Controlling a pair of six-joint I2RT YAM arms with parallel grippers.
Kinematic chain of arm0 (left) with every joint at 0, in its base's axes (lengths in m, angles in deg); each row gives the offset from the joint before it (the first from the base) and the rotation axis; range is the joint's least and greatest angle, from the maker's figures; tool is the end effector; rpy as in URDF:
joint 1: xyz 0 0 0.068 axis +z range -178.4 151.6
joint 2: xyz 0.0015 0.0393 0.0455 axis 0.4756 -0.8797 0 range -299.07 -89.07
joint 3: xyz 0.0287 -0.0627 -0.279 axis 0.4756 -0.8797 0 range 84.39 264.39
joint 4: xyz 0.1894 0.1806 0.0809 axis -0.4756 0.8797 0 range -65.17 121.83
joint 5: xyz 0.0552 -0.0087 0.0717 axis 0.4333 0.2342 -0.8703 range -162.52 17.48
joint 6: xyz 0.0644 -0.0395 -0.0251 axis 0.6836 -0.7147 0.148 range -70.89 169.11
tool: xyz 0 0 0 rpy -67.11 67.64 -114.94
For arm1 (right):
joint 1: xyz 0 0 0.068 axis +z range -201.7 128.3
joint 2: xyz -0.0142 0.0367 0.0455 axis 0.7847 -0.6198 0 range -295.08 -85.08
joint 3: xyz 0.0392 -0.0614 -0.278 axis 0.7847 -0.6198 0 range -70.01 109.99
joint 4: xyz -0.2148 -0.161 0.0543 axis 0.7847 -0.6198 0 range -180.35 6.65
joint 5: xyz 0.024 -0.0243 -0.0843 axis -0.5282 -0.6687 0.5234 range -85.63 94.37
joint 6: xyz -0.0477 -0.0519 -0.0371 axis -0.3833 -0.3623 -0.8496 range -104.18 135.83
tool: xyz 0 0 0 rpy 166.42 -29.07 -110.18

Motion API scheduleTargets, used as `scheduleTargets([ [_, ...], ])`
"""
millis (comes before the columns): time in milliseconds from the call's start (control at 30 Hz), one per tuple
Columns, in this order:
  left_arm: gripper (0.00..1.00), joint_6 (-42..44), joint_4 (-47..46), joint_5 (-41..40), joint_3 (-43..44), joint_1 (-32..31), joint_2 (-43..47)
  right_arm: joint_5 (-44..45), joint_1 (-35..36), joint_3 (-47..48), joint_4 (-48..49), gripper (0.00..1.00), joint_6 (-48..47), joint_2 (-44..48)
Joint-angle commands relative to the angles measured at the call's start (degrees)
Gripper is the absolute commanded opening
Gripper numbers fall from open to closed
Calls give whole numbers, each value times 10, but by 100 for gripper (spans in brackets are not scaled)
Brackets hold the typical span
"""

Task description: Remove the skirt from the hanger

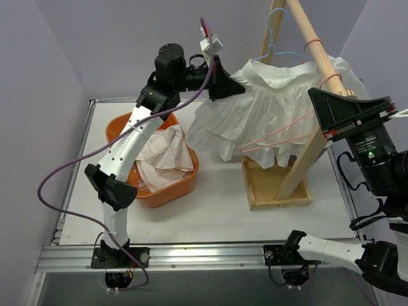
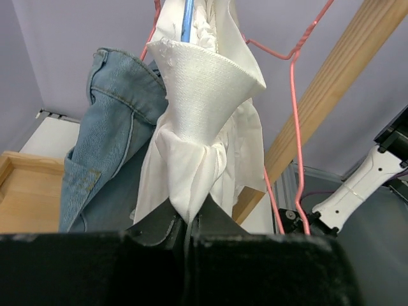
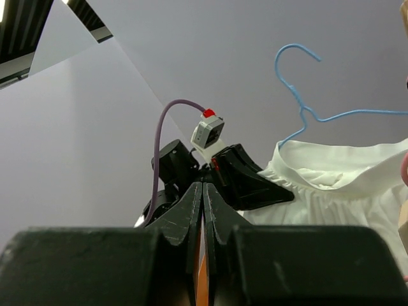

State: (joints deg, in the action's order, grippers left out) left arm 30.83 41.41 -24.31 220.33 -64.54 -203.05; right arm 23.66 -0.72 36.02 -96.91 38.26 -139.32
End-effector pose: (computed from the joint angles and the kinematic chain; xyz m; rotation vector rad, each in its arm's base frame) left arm 0.3491 -0.3183 0.5319 0.9628 1.3699 -1.3528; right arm 0.0670 0.0466 0.6659 0.0872 0.9910 1.0286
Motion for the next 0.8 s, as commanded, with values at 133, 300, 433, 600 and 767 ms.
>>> scheduleTargets([
  [133,2,22,52,-30,-109,27,140,-5,-3,22,1,11,-5,-37],
  [300,2,65,95,-110,-285,41,283,-7,-3,22,-35,20,-2,-85],
  [433,2,74,111,-151,-466,56,401,-36,-1,-9,-29,29,15,-119],
  [600,2,98,179,-161,-510,67,438,-76,3,-62,13,31,44,-158],
  [767,2,99,206,-143,-518,68,470,-91,10,-104,64,39,67,-176],
])
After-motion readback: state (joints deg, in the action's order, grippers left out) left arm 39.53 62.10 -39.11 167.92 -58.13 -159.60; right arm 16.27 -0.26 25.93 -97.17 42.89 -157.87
